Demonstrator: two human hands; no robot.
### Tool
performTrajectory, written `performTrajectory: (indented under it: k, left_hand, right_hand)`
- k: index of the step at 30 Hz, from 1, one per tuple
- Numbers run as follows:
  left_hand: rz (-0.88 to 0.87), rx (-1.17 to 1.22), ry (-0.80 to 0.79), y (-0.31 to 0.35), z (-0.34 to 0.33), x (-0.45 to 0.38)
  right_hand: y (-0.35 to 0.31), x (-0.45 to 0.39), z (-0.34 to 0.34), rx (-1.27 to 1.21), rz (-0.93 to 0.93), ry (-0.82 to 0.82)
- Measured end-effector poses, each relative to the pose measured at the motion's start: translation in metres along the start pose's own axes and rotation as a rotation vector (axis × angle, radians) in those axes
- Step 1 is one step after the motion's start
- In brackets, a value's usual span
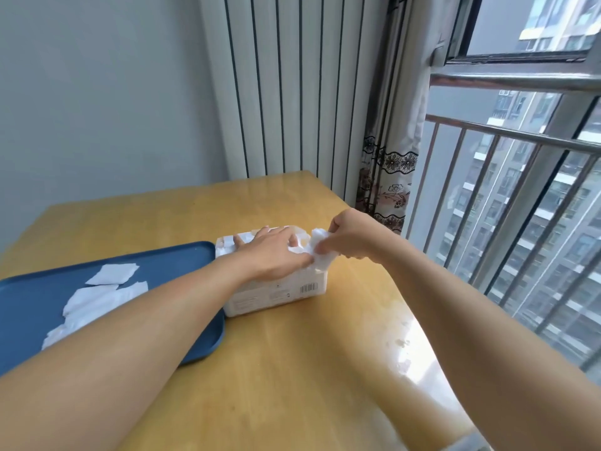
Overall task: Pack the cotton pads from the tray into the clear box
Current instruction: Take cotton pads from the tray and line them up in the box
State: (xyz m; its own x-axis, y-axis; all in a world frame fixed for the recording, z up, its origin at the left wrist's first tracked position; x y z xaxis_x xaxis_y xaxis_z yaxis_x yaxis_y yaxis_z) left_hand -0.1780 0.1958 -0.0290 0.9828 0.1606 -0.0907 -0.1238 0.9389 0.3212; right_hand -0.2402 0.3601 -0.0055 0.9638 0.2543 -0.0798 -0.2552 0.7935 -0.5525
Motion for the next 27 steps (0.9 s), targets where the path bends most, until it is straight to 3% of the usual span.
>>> performTrajectory:
  k: [5,9,17,27]
  left_hand:
    - [-0.088,-0.069,-0.066,-0.005,0.005,-0.004]
    - [-0.162,-0.095,-0.13,-0.01,0.007,-0.006]
    - [-0.145,-0.217,-0.164,-0.022,0.008,-0.006]
    - [-0.082,-0.177,-0.155,-0.034,0.005,-0.006]
  right_hand:
    - [-0.015,0.0,-0.008,0.27,0.057,0.135]
    - [-0.027,-0.002,-0.012,0.337,0.096,0.201]
    - [-0.027,-0.012,-0.02,0.375,0.037,0.038]
    - [-0.044,0.005,-0.039,0.55,0.211,0.348]
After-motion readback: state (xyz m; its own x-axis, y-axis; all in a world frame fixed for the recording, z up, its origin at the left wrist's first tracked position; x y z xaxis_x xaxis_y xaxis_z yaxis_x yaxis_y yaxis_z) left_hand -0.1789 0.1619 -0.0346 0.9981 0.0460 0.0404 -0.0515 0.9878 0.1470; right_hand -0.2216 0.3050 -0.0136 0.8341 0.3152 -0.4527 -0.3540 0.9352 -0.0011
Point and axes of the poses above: each hand's wrist, its own x-axis away from the middle knuckle, its own z-axis out of the back of the hand, y = z × x, the point moved 1 cm from there along -x, towards the middle knuckle, and after that the axes turned 12 degrees about y, right-handed, at the moved point
